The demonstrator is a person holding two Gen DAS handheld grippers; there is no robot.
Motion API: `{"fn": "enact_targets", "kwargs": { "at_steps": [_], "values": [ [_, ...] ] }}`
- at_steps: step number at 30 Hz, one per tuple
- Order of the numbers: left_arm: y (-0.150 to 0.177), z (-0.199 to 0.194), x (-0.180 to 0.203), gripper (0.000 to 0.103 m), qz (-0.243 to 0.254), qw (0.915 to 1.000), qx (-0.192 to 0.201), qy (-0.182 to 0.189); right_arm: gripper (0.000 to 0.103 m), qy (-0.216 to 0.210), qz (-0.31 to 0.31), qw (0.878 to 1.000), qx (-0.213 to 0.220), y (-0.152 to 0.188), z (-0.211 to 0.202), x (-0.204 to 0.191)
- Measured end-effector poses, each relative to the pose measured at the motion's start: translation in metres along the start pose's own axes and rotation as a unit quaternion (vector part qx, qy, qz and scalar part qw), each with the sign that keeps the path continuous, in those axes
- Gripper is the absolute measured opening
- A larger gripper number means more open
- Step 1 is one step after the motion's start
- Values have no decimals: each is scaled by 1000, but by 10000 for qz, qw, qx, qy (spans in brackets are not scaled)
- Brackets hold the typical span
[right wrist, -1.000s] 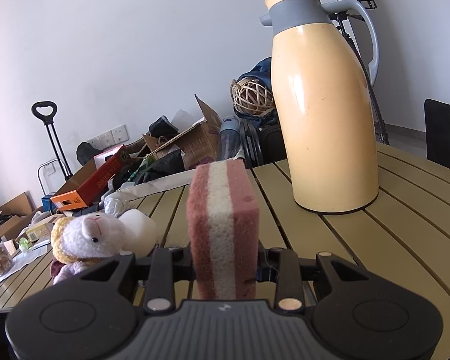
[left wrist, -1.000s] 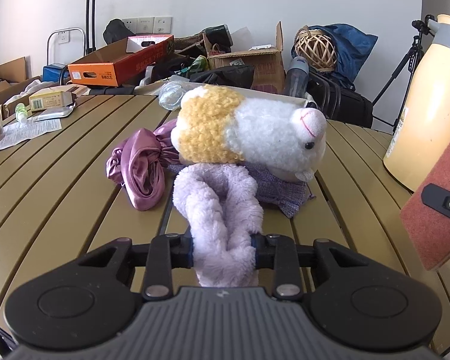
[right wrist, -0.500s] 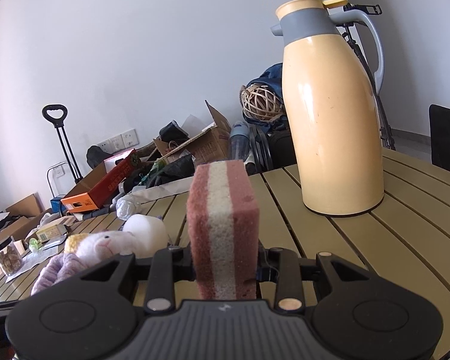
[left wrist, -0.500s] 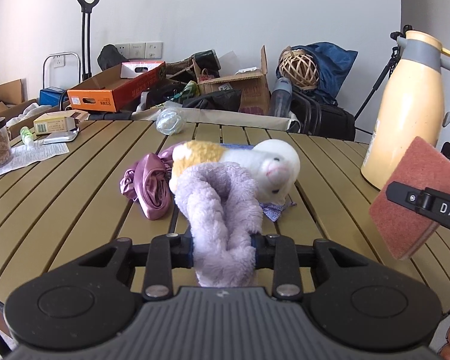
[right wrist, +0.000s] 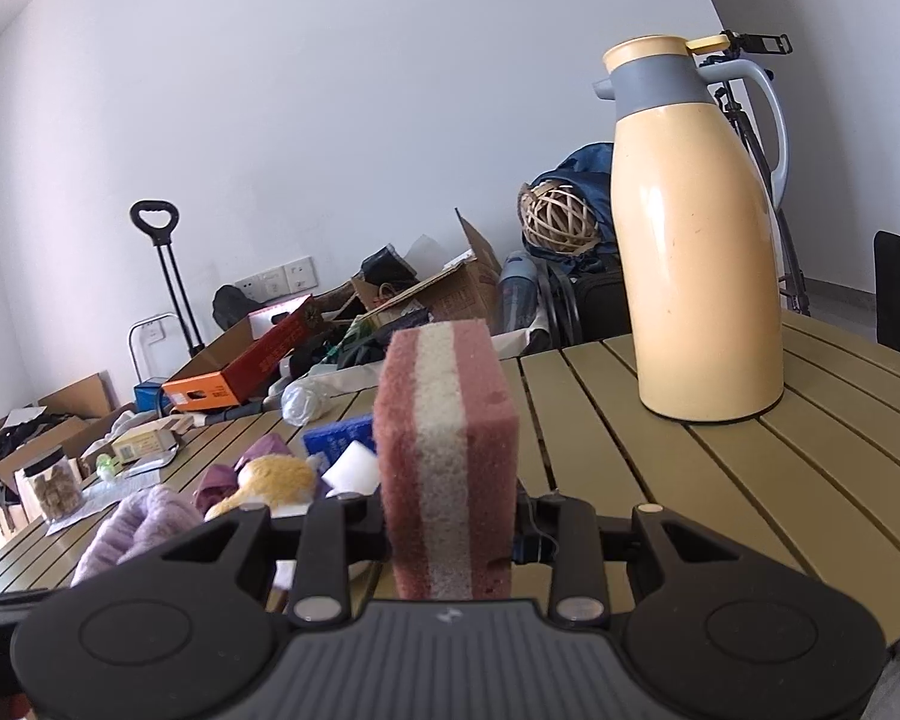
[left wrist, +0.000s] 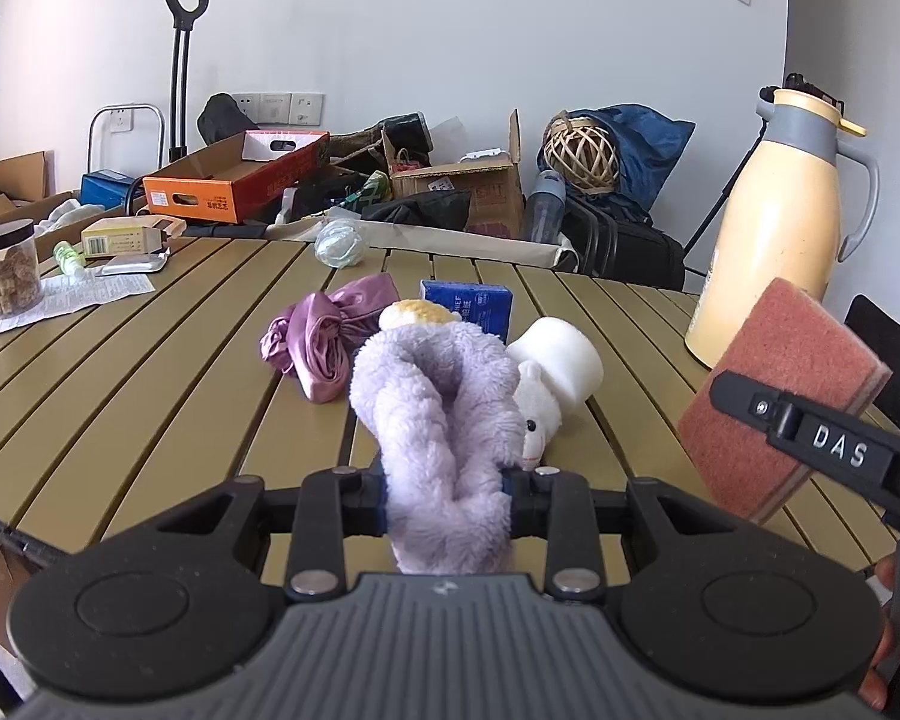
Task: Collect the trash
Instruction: 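Carry the sponge and headband down toward the black bin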
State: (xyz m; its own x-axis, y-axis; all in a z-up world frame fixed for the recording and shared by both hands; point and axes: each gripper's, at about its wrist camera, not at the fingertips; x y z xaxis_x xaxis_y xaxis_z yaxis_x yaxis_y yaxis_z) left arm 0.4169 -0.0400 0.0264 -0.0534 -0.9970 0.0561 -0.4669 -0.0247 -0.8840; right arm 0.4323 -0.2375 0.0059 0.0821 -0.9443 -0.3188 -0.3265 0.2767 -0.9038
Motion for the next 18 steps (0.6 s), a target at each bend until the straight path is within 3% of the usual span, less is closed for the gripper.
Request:
{"fn": "enact_targets", "kwargs": {
  "at_steps": [18],
  "values": [
    [39, -76, -18, 32, -1, 9999, 19, -148, 31, -405, -282, 9983, -301, 43, -67, -29]
  ]
}}
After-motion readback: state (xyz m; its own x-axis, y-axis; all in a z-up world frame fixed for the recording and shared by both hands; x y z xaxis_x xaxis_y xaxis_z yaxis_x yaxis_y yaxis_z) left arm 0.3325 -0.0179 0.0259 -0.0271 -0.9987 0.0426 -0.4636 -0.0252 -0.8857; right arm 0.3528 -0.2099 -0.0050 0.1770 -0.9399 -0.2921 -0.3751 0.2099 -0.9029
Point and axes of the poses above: each gripper's, at about its wrist camera, not at the fingertips, and z roughly the way its jaws point, x to its right, y to its underside, and after that the axes turned 4 degrees about z, right-handed
